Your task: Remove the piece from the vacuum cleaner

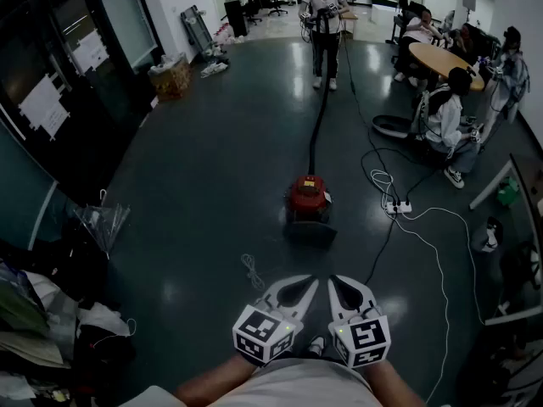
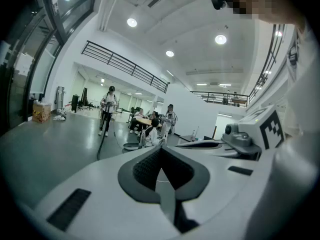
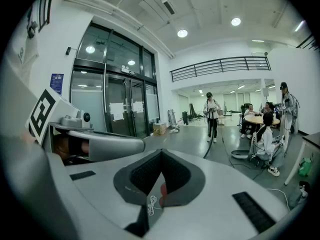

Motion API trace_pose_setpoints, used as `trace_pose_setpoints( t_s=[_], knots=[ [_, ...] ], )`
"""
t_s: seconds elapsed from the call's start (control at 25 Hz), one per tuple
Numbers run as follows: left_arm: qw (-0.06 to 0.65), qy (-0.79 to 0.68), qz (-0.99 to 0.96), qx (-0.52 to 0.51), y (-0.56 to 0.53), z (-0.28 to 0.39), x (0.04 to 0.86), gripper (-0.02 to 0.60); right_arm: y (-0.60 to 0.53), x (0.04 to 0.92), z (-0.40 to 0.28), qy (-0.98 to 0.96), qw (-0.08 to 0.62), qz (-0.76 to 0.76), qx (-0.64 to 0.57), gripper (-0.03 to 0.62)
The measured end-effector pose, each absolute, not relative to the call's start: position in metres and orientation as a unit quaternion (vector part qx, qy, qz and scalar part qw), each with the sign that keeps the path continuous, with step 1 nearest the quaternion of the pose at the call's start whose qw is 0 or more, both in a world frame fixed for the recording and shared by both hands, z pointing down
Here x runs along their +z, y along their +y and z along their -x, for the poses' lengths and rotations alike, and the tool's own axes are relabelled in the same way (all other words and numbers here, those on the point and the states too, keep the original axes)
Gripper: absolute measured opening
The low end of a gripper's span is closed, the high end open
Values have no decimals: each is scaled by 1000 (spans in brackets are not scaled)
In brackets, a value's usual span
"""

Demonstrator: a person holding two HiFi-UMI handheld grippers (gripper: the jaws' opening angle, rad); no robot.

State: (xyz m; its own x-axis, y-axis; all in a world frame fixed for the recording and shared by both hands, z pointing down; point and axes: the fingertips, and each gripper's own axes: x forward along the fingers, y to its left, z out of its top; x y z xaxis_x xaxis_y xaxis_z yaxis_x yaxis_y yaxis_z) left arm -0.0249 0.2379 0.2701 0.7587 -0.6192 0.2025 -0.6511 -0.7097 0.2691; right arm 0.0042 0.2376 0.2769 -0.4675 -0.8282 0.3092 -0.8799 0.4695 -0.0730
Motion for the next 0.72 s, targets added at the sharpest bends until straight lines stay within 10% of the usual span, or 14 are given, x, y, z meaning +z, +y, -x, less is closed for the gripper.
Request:
trace_pose_setpoints(
  t_s=[0.72],
  knots=[
    [166, -337, -926, 42, 246, 6, 275, 6, 247, 279, -17, -862, 119, -485, 92, 14]
  ],
)
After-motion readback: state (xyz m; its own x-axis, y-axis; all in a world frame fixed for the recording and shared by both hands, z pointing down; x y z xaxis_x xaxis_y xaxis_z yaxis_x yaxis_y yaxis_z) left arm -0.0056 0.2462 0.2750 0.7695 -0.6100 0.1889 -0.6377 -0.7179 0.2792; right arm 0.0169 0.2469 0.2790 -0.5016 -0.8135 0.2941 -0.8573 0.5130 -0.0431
